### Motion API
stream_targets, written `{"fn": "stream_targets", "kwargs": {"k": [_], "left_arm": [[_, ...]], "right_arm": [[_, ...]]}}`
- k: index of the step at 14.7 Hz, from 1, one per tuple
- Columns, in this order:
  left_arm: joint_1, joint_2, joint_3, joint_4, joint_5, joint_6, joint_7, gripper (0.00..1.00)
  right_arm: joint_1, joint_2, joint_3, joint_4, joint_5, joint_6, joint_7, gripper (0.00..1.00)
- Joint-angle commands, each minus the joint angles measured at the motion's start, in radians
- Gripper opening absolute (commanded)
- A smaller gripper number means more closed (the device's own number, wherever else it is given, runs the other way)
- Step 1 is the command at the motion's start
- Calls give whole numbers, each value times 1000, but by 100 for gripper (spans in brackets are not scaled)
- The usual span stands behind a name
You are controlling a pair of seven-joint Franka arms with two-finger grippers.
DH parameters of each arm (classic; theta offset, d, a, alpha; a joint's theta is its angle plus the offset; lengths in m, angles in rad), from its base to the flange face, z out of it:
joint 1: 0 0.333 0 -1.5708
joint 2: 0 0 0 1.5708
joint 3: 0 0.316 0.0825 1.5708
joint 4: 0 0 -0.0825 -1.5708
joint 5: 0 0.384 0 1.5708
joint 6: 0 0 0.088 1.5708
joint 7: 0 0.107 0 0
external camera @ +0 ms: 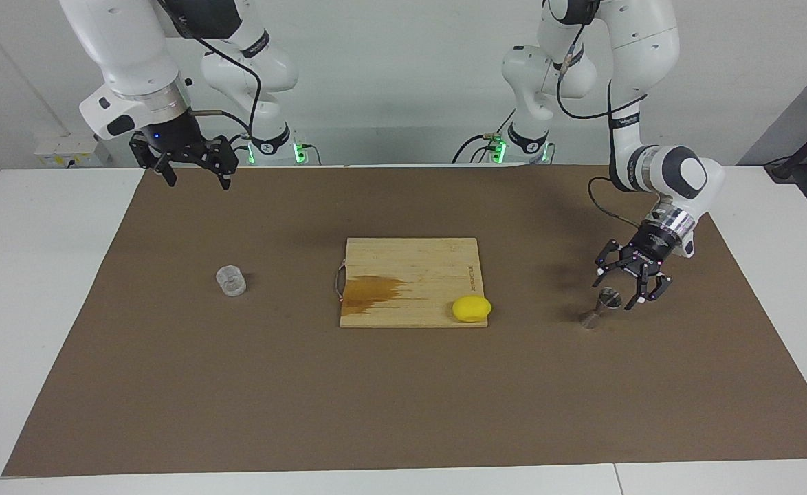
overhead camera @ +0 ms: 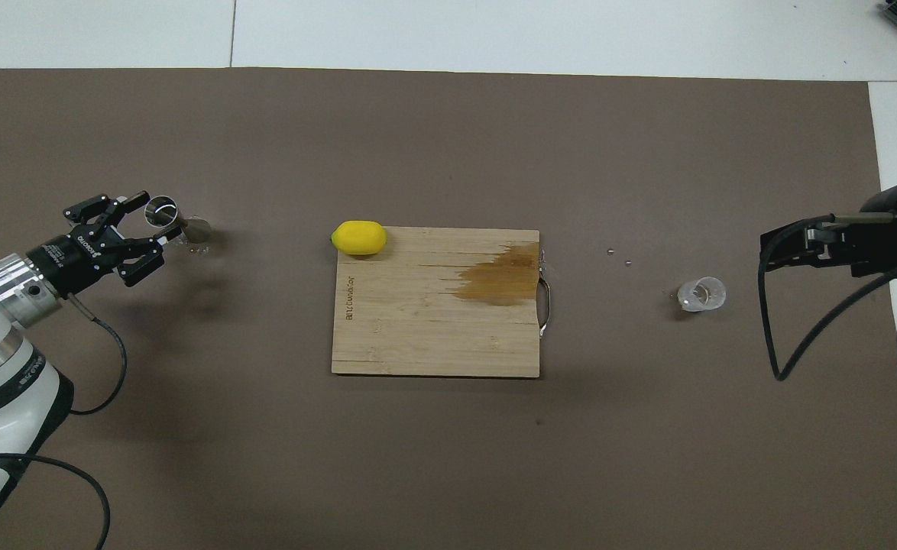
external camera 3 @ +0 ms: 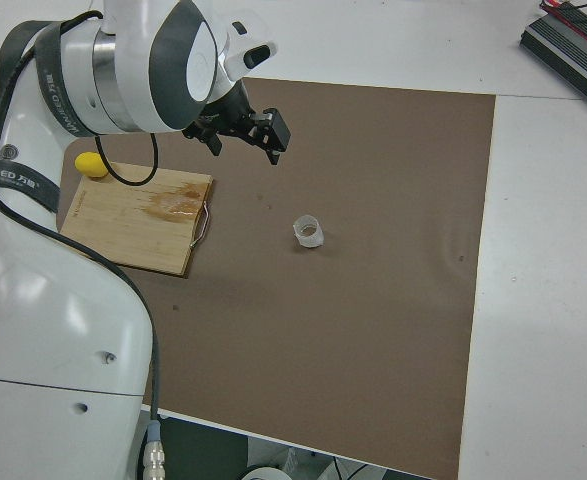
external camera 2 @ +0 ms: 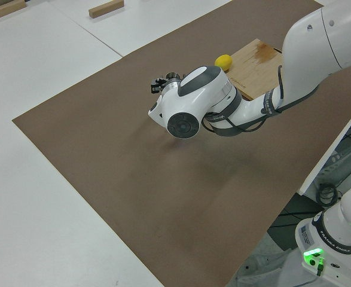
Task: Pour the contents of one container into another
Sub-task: 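Reach the left gripper toward the small metal cup, then close the left gripper around the small metal cup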
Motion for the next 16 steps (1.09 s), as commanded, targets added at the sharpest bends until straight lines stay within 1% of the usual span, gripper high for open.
{"fn": "stream_targets", "kwargs": {"k": [1,5,6,7,8,9,10,12,14,16], "left_arm": [[-26,-2,11,-13,-29,28,21,74],[-26,3,11,-13,-29,30,21,71],[-26,4,11,-13,-29,30,21,69],[-26,6,11,-13,-29,30,21,64],[-26,7,11,-13,-29,30,21,53],[-26,7,11,-13,-29,30,27,20],[-26,9,11,-13,-29,27,59,0],[-26,10,11,-13,-31,19,99,0],[-25,7,8,-7,-32,10,80,0],[-25,3,1,2,-34,-54,46,0]], "right_arm": [[-1,-8,5,-9,-14,0,-8,100],[-1,-13,5,-17,-14,0,-8,100],[-1,-14,5,-23,-14,0,-6,100],[-1,-16,5,-25,-14,0,-6,100],[-1,-17,5,-25,-14,0,-6,100],[-1,-17,5,-25,-14,0,-6,100],[-1,-17,5,-25,-14,0,-6,100],[-1,-17,5,-25,-14,2,-14,100],[-1,-17,5,-25,-14,2,-26,100],[-1,-16,7,-23,-7,6,-20,100]]}}
